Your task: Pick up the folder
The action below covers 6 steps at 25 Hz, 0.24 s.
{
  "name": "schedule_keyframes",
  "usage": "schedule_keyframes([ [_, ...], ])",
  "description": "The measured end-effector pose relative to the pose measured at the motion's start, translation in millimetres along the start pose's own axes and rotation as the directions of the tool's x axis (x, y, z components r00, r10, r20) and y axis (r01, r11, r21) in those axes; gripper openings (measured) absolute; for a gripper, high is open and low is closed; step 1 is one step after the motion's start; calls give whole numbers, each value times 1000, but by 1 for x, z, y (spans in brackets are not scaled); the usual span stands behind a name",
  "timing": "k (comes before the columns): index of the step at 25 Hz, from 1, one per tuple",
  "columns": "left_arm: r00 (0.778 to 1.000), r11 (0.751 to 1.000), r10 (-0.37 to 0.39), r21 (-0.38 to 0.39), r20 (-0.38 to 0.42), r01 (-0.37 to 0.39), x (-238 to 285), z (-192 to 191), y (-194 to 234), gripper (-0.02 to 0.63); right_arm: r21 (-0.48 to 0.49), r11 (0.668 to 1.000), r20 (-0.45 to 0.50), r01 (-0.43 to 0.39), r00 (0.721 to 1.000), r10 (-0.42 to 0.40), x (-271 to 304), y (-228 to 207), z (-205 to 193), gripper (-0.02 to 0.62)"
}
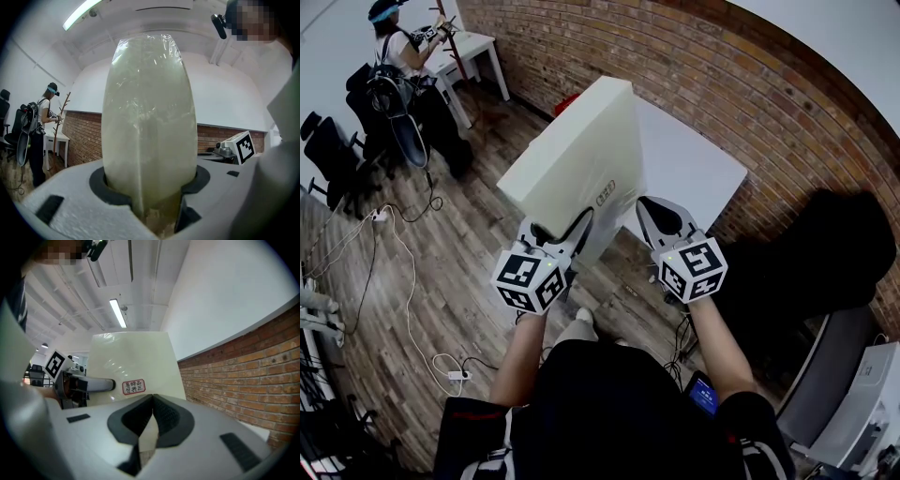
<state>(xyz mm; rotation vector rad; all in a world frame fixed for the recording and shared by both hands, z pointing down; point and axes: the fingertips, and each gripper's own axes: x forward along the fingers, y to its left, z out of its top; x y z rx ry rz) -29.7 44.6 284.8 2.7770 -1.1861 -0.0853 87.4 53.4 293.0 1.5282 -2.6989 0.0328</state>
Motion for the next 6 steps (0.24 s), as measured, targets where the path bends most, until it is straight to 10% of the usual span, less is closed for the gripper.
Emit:
schedule_keyframes([
  [6, 1000, 1000, 13, -3, 12, -13, -7, -2, 0, 270, -10, 1000, -6, -10, 1000, 10, -1, 7, 0, 29],
])
